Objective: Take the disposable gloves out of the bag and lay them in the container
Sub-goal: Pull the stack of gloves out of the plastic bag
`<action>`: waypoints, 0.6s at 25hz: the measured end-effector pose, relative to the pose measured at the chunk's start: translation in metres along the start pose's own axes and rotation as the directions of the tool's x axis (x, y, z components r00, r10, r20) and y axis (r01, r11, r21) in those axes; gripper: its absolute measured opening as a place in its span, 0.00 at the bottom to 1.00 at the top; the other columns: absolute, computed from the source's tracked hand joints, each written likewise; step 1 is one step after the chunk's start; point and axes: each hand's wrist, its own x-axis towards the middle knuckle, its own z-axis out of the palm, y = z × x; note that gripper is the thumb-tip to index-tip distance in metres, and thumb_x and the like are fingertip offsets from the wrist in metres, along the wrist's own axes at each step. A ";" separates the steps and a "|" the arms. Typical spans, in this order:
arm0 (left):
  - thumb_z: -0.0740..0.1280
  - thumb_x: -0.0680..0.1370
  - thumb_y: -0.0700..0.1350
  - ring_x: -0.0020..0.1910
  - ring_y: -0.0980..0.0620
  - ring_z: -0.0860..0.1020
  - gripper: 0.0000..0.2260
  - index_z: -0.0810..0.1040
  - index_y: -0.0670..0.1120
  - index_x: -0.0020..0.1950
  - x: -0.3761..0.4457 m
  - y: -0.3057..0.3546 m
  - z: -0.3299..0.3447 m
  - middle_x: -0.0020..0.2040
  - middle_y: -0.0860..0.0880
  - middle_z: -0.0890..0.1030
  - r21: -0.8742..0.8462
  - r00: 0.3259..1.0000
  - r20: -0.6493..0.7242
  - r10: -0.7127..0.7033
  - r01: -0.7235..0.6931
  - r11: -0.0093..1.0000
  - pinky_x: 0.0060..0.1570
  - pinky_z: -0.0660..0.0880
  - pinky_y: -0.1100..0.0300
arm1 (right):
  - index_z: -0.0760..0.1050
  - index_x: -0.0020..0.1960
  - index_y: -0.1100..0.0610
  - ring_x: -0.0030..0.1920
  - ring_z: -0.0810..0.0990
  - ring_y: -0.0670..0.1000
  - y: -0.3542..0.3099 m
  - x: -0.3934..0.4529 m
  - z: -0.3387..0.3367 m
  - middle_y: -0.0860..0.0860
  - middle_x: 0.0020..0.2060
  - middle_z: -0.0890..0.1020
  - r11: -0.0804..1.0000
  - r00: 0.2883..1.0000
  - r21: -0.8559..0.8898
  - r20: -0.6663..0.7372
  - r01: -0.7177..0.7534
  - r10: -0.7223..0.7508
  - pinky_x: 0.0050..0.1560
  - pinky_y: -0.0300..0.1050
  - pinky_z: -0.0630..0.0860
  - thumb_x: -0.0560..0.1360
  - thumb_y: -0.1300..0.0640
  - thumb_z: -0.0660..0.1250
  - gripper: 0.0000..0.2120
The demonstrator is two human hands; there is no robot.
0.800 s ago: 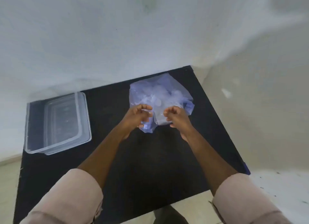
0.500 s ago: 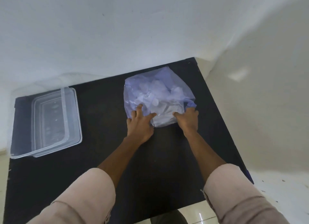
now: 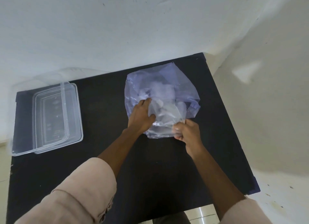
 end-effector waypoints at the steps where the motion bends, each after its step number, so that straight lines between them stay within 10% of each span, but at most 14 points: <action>1: 0.66 0.75 0.42 0.67 0.40 0.71 0.28 0.65 0.47 0.74 -0.003 -0.002 0.000 0.71 0.43 0.72 -0.010 1.000 0.001 0.002 -0.002 1.000 0.59 0.73 0.47 | 0.77 0.42 0.64 0.32 0.72 0.51 0.011 -0.015 -0.007 0.56 0.34 0.75 1.000 1.000 -0.024 0.010 -0.018 0.018 0.28 0.41 0.70 0.67 0.69 0.66 0.05; 9: 0.69 0.73 0.44 0.69 0.40 0.67 0.24 0.73 0.52 0.68 -0.075 -0.036 0.008 0.72 0.45 0.69 0.151 0.988 -0.076 0.133 -0.121 0.981 0.64 0.68 0.41 | 0.76 0.47 0.70 0.40 0.79 0.56 0.108 -0.101 -0.043 0.58 0.41 0.81 0.960 0.975 -0.185 -0.116 -0.210 0.190 0.38 0.47 0.78 0.67 0.66 0.69 0.10; 15: 0.71 0.74 0.41 0.50 0.51 0.78 0.16 0.75 0.50 0.60 -0.202 -0.093 0.036 0.61 0.47 0.74 -0.320 0.985 -0.079 -0.151 0.118 0.940 0.51 0.77 0.58 | 0.78 0.48 0.60 0.47 0.80 0.57 0.150 -0.143 -0.033 0.57 0.49 0.80 0.951 0.949 -0.082 -0.136 -0.297 0.284 0.37 0.46 0.80 0.68 0.67 0.68 0.09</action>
